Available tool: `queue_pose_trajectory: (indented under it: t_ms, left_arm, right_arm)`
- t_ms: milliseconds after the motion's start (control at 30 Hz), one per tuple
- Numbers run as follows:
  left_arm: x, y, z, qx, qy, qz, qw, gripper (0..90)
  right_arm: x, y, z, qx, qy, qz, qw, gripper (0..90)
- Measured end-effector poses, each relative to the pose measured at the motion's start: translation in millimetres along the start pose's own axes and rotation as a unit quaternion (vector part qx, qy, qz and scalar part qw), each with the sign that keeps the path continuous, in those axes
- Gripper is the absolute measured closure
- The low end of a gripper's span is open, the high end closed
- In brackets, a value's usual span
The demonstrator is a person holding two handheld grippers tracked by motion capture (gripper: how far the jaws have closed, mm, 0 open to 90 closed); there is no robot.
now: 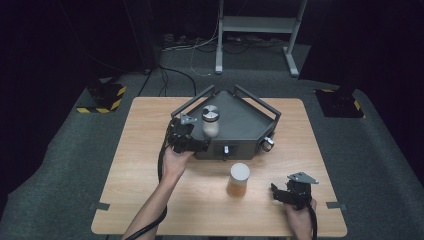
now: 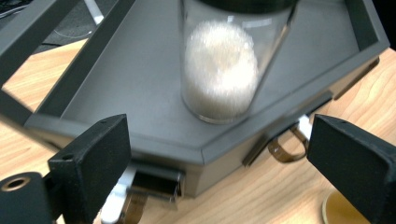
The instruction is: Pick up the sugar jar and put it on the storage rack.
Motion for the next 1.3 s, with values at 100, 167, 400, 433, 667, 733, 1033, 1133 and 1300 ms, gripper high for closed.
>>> queue_pose_trajectory:
  t_ms: [100,167,400,433,667,733,1033,1133,1300]
  left_arm:
    - [-0.4,-3.9,6.6,0.004,0.004,0.0,1.0,4.6]
    - [-0.7,-6.6,12.1,0.004,0.006,-0.001,1.0,4.3]
    - [-1.0,-14.3,36.3,0.003,-0.002,-0.003,1.0,3.9]
    - [-1.1,-15.0,39.7,0.003,-0.006,-0.004,1.0,3.8]
    - [-0.4,-16.8,64.5,0.005,-0.022,-0.006,0.9997,3.5]
    - [-1.0,-15.8,71.4,0.008,-0.023,-0.008,0.9997,3.5]
    - [-5.2,-6.1,105.6,0.018,-0.03,-0.024,0.9991,3.4]
    - [-6.8,-0.6,119.0,0.023,-0.033,-0.031,0.9987,3.5]
    - [-8.2,6.6,136.8,0.03,-0.04,-0.041,0.9979,3.3]
  right_arm:
    - [0.0,0.0,0.0,0.0,0.0,0.0,1.0,14.9]
    - [0.0,0.0,0.0,0.0,0.0,0.0,1.0,14.9]
    - [-0.1,0.1,0.0,0.0,-0.001,0.0,1.0,14.9]
    - [-0.2,0.1,0.0,0.0,-0.001,0.0,1.0,14.9]
    - [-0.2,0.1,0.0,0.0,-0.001,0.0,1.0,14.9]
    - [0.0,0.1,0.0,0.0,0.0,0.0,1.0,14.9]
    - [-0.2,0.1,0.0,0.0,-0.001,0.0,1.0,14.8]
    - [-0.2,0.1,0.0,0.0,0.0,0.0,1.0,14.8]
    - [-0.2,0.1,0.0,0.0,0.0,0.0,1.0,14.8]
Point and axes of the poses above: each handheld gripper's, and its own axes: y roughly forward along the jaws, z roughly out of its underside, x roughly to its left, the point moved 9 cm from there along y, roughly forward along the jaws, and after that the axes turned 8 degrees about -x, right-handed, at the moved point
